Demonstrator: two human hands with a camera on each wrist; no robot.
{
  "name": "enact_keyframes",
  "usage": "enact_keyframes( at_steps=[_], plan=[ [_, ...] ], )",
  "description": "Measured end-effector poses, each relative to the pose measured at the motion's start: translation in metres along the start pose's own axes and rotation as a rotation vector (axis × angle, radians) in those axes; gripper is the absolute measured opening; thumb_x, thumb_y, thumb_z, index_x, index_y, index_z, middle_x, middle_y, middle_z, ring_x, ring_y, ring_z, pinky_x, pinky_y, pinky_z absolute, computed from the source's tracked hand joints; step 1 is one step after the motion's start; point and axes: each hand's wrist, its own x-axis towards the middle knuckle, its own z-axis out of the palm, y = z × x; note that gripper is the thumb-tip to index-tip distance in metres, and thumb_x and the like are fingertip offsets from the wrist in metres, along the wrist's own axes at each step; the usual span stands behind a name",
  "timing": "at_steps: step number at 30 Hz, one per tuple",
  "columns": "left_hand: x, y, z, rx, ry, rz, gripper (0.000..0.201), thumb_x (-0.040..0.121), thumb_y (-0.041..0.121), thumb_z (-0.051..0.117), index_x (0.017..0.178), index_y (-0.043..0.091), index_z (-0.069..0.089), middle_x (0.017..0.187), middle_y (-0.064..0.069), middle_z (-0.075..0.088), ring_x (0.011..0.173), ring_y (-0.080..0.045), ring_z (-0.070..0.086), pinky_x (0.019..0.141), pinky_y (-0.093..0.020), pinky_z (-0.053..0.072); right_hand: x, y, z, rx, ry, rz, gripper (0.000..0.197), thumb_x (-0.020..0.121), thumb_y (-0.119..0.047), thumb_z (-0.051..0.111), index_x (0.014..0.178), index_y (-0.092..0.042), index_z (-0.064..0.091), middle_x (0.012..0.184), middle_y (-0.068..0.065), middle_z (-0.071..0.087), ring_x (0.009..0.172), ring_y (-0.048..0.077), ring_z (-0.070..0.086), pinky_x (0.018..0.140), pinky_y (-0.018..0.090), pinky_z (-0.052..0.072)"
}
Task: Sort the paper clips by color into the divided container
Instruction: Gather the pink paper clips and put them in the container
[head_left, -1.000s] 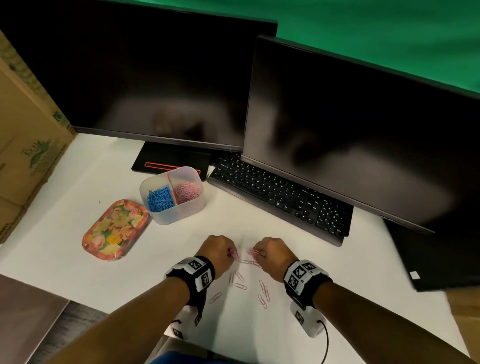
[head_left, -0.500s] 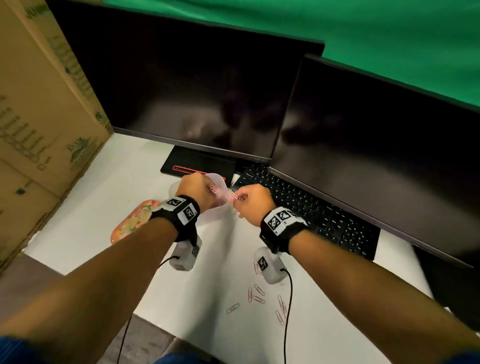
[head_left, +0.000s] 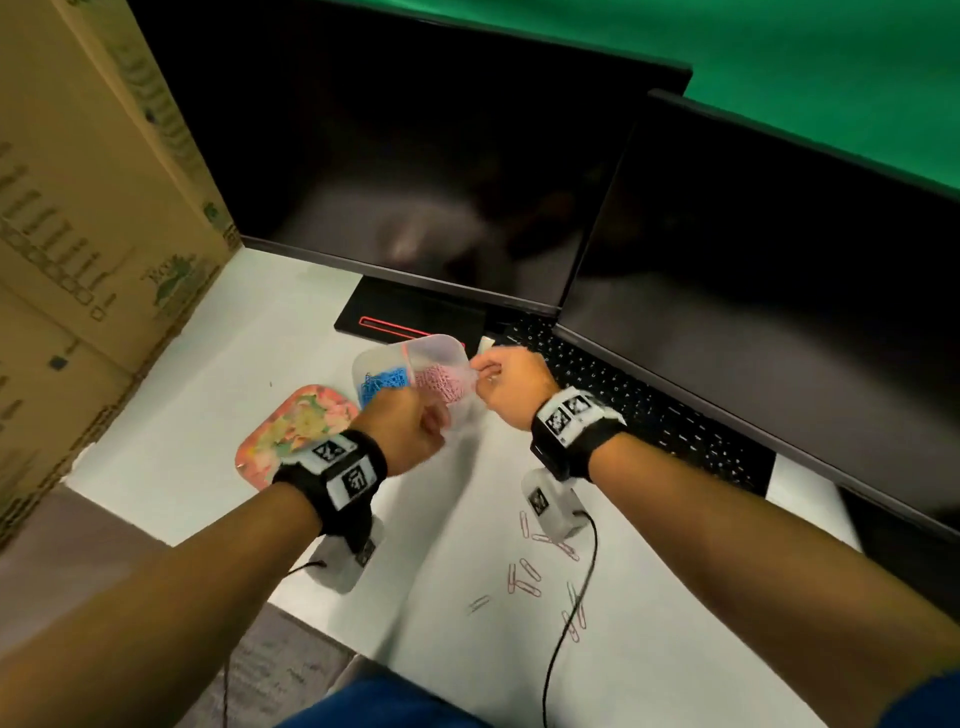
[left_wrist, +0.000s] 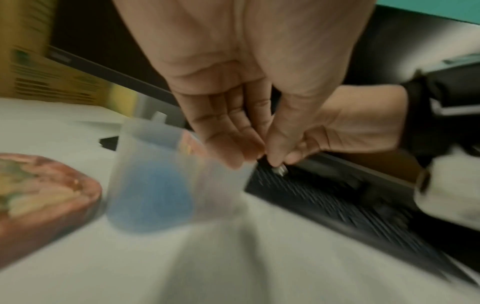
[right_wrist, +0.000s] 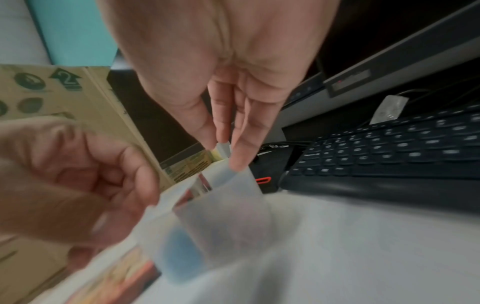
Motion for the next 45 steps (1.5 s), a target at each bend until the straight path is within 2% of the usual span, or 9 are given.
enact_keyframes(
  at_steps=[4,8,10,13,15,20,26,38,45],
  plan=[
    [-0.044,0.003,0.047,0.305,-0.43,0.112,0.033,0.075,0.04,0.072,0.102,0.025,0.061,0.094,0.006,0.065,0.088,-0.016,0.058,0.071,-0.022,0.041,-0.066,0.06,0.007,-0.297,-0.178,0.011,0.043,0.089,-0.02,0.052,0.131,-0.024,0.055,0.135,0.001,0.058,0.118,0.019,0.058,0.104,0.03,0.045],
    [-0.073,0.006,0.095,0.491,-0.688,0.105,0.044,0.072,0.049,0.07,0.102,0.02,0.057,0.096,0.002,0.059,0.087,-0.02,0.057,0.069,-0.027,0.042,-0.126,0.11,0.029,-0.439,-0.403,-0.041,0.059,0.096,-0.024,0.044,0.151,-0.025,0.023,0.161,-0.005,0.016,0.147,0.013,0.018,0.12,0.023,0.011],
    [-0.076,0.01,0.107,0.518,-0.694,0.128,0.033,0.076,0.041,0.068,0.097,0.018,0.06,0.099,-0.003,0.064,0.089,-0.023,0.061,0.069,-0.028,0.044,-0.146,0.118,0.041,-0.436,-0.426,-0.171,0.056,0.096,-0.018,0.043,0.15,-0.016,0.028,0.16,0.002,0.017,0.148,0.018,0.015,0.119,0.025,0.006],
    [-0.066,0.012,0.116,0.474,-0.655,0.158,0.02,0.08,0.035,0.064,0.09,0.018,0.063,0.098,-0.004,0.067,0.09,-0.024,0.062,0.071,-0.028,0.043,-0.167,0.136,0.053,-0.398,-0.418,-0.307,0.048,0.091,-0.013,0.039,0.137,-0.005,0.05,0.149,0.012,0.042,0.138,0.029,0.039,0.112,0.046,0.035],
    [-0.057,0.012,0.118,0.455,-0.616,0.193,0.012,0.083,0.029,0.06,0.089,0.019,0.065,0.098,-0.002,0.068,0.091,-0.023,0.063,0.072,-0.027,0.043,-0.177,0.143,0.052,-0.409,-0.434,-0.34,0.045,0.096,-0.011,0.038,0.139,-0.008,0.048,0.151,0.008,0.038,0.141,0.024,0.035,0.116,0.04,0.03],
    [-0.046,0.027,0.124,0.443,-0.558,0.284,0.02,0.089,0.017,0.05,0.098,0.018,0.068,0.104,-0.002,0.068,0.096,-0.022,0.061,0.08,-0.027,0.046,-0.188,0.146,0.024,-0.291,-0.19,-0.056,0.051,0.098,-0.017,0.042,0.148,-0.022,0.033,0.155,-0.007,0.029,0.144,0.012,0.024,0.111,0.01,0.009],
    [-0.05,0.031,0.136,0.407,-0.512,0.292,0.029,0.092,0.016,0.05,0.118,0.02,0.062,0.12,-0.002,0.063,0.11,-0.021,0.057,0.091,-0.026,0.044,-0.196,0.149,0.03,-0.379,-0.322,-0.085,0.066,0.094,-0.005,0.044,0.153,-0.014,0.016,0.161,-0.002,0.007,0.149,0.014,0.006,0.119,0.02,0.003],
    [-0.058,0.045,0.157,0.364,-0.53,0.282,0.031,0.091,0.016,0.054,0.122,0.015,0.059,0.124,-0.006,0.059,0.114,-0.023,0.054,0.092,-0.026,0.04,-0.225,0.16,0.031,-0.247,-0.253,0.161,0.058,0.095,-0.023,0.052,0.149,-0.018,0.03,0.148,0.001,0.032,0.137,0.017,0.034,0.115,0.024,0.028],
    [-0.052,0.054,0.155,0.272,-0.474,0.269,0.019,0.085,0.016,0.059,0.103,0.014,0.064,0.103,-0.005,0.068,0.098,-0.023,0.062,0.079,-0.027,0.047,-0.203,0.137,0.059,-0.124,-0.202,0.128,0.026,0.091,-0.019,0.054,0.116,-0.02,0.062,0.109,0.006,0.056,0.105,0.026,0.057,0.083,0.022,0.038]
  ],
)
